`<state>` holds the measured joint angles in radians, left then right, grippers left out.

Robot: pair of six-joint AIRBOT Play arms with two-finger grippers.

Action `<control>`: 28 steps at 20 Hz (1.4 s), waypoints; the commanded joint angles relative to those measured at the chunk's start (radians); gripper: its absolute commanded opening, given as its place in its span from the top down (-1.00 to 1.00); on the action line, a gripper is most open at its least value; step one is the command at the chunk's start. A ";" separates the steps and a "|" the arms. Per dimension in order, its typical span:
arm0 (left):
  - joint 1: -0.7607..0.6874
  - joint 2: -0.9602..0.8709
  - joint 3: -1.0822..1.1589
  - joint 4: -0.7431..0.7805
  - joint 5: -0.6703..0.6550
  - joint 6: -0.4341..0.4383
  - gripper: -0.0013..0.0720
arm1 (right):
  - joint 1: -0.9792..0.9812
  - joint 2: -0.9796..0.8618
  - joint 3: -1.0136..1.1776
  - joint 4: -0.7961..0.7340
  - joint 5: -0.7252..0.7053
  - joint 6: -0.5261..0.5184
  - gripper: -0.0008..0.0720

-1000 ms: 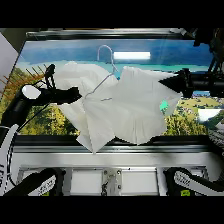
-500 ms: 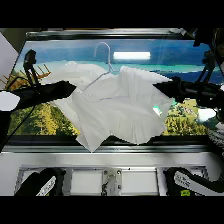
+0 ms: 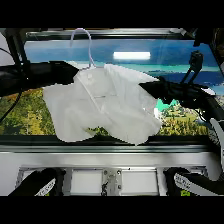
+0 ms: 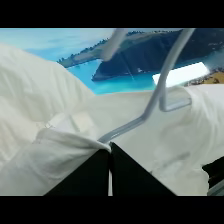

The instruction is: Fold the clothes and pants, and hang the long-sleeved shirts on hangers.

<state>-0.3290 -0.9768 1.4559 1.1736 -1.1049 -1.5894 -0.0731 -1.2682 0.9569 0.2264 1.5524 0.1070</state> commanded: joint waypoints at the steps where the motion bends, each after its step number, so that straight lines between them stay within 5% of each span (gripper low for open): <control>1: -0.079 -0.060 0.112 0.033 -0.055 -0.009 0.93 | 0.050 0.000 -0.001 0.036 -0.038 -0.003 0.96; 18: -0.130 -0.107 0.229 0.037 -0.206 -0.008 0.92 | 0.069 -0.006 -0.001 0.023 -0.034 -0.002 0.95; 19: -0.130 -0.107 0.229 0.037 -0.214 -0.008 0.45 | 0.069 -0.006 -0.001 0.026 -0.033 -0.002 0.95; 20: -0.130 -0.106 0.229 0.037 -0.215 -0.009 -0.26 | 0.069 -0.006 -0.001 0.029 -0.026 -0.003 0.95; 21: -0.130 -0.102 0.229 0.037 -0.208 -0.009 -0.54 | 0.069 -0.006 -0.001 0.034 -0.025 -0.002 0.95; 28: -0.061 0.031 0.229 0.040 -0.101 -0.043 -0.53 | 0.069 -0.006 -0.001 0.075 -0.022 -0.003 0.96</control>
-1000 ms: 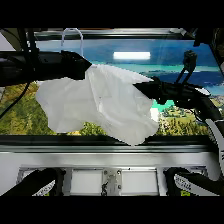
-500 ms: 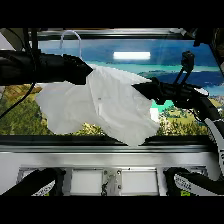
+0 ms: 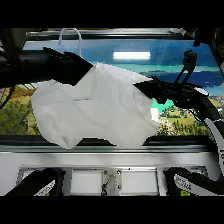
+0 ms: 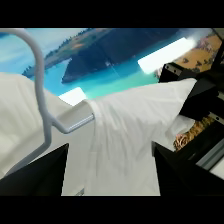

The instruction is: Fold the clothes and pants, and hang the long-sleeved shirts on hangers.

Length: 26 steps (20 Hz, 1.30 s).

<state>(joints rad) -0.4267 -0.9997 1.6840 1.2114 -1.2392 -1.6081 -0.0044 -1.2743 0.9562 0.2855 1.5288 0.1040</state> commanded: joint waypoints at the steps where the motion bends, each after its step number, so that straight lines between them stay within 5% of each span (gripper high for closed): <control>1: 0.059 0.074 0.000 0.002 0.027 -0.024 -0.53 | 0.000 0.000 0.000 0.016 0.002 0.000 0.96; 10: 0.319 0.314 -0.290 0.001 0.033 -0.069 -0.53 | -0.020 0.024 0.012 0.103 -0.033 0.000 0.96; 16: 0.453 0.410 -0.381 -0.002 0.048 -0.069 -0.53 | -0.235 0.138 0.083 0.101 -0.139 0.005 0.96; 18: 0.463 0.425 -0.396 -0.010 0.059 -0.068 0.32 | -0.332 0.179 0.091 0.107 -0.146 0.013 0.96; 20: 0.441 0.435 -0.420 -0.009 0.085 -0.066 0.93 | -0.427 0.217 0.091 0.128 -0.147 0.025 0.96; 26: 0.250 0.337 -0.439 -0.007 0.130 -0.067 0.93 | -0.676 0.344 0.092 0.157 -0.336 0.027 0.96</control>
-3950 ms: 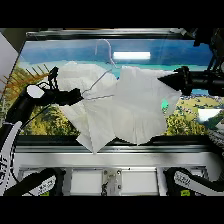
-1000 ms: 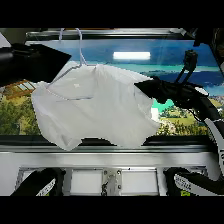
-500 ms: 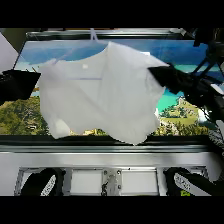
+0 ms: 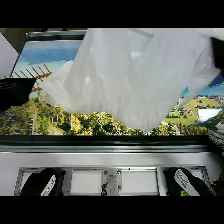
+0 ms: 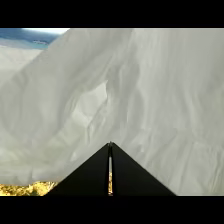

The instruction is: Fold the clothes and pants, and hang the long-sleeved shirts on hangers.

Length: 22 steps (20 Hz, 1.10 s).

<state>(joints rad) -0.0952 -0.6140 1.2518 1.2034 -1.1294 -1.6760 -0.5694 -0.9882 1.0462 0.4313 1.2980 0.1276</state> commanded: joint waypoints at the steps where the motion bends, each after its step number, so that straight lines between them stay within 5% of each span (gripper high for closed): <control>1: -0.121 -0.081 -0.007 0.001 0.029 0.001 0.93 | -0.146 0.077 0.003 0.011 -0.146 0.003 0.96; 10: -0.297 -0.352 0.119 0.007 0.138 0.032 0.93 | -0.391 0.134 0.145 -0.080 -0.603 0.003 0.96; 16: -0.300 -0.473 0.266 0.008 0.129 0.073 0.93 | -0.425 0.124 0.276 -0.324 -1.004 0.003 0.96; 22: -0.298 -0.499 0.280 0.009 0.119 0.097 0.93 | -0.425 0.072 0.399 -0.421 -1.174 0.003 0.96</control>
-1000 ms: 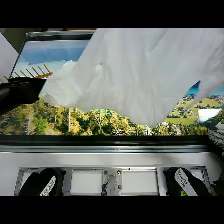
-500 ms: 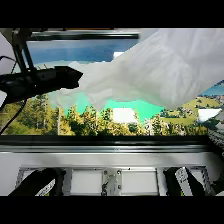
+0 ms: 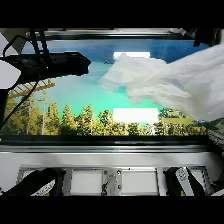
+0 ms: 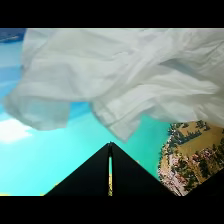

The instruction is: Fold the clothes and pants, and hang the long-sleeved shirts on hangers.

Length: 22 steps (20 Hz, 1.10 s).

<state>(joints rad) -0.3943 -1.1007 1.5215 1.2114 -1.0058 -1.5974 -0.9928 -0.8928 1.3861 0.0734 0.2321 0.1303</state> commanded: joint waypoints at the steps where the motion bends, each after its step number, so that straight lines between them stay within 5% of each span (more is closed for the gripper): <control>1: 0.001 -0.012 0.011 0.001 -0.007 0.021 0.93 | -0.002 -0.036 0.081 -0.063 -0.119 0.000 0.96; 22: 0.000 -0.012 0.011 0.000 -0.023 0.023 0.93 | -0.002 -0.095 0.140 -0.066 -0.132 -0.004 0.96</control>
<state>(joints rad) -0.3943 -1.1118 1.5311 1.2110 -1.0290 -1.5734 -0.9943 -0.9680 1.5124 0.0109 0.1040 0.1303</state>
